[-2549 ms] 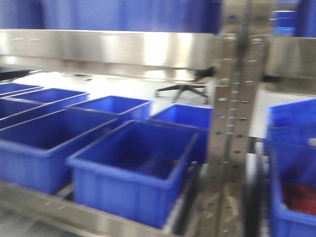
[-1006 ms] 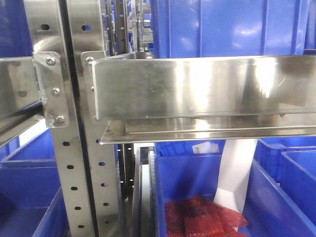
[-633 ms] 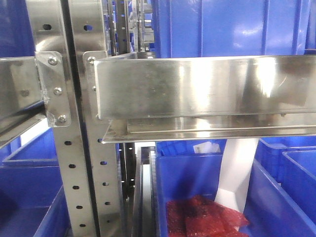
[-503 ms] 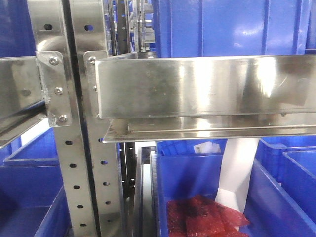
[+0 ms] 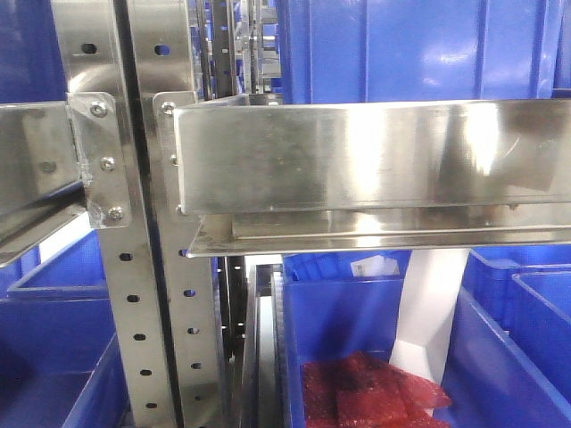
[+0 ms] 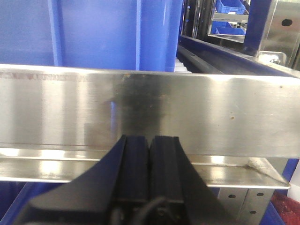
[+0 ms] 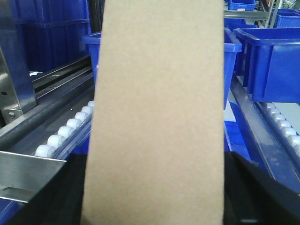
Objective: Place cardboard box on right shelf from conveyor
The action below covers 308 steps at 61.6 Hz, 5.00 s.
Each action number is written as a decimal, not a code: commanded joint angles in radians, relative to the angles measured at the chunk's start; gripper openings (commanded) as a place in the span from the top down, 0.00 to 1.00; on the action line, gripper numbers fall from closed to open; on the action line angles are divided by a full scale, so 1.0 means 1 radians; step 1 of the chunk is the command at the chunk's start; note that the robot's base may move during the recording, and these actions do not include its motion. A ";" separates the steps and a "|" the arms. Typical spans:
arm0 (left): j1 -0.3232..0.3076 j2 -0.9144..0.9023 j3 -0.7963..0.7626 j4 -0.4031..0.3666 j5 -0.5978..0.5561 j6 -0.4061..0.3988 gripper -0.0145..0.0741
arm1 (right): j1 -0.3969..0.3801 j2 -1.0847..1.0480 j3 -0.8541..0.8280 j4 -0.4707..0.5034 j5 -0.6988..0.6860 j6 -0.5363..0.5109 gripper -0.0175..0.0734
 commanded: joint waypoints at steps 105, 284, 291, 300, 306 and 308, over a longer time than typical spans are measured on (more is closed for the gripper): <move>0.002 -0.015 0.010 -0.006 -0.087 0.000 0.97 | -0.136 1.204 -0.520 0.375 -0.298 -1.641 0.55; 0.002 -0.015 0.010 -0.006 -0.087 0.000 0.97 | -0.297 -0.046 0.417 0.169 -0.563 -0.101 0.74; 0.002 -0.015 0.010 -0.006 -0.087 0.000 0.97 | -0.314 -0.150 0.539 0.168 -0.630 -0.101 0.74; 0.002 -0.015 0.010 -0.006 -0.087 0.000 0.97 | -0.314 -0.253 0.673 0.168 -0.689 -0.101 0.74; 0.002 -0.015 0.010 -0.006 -0.087 0.000 0.97 | -0.314 -0.306 0.747 0.169 -0.739 -0.101 0.74; 0.002 -0.015 0.010 -0.006 -0.087 0.000 0.97 | -0.314 -0.302 0.758 0.169 -0.739 -0.101 0.74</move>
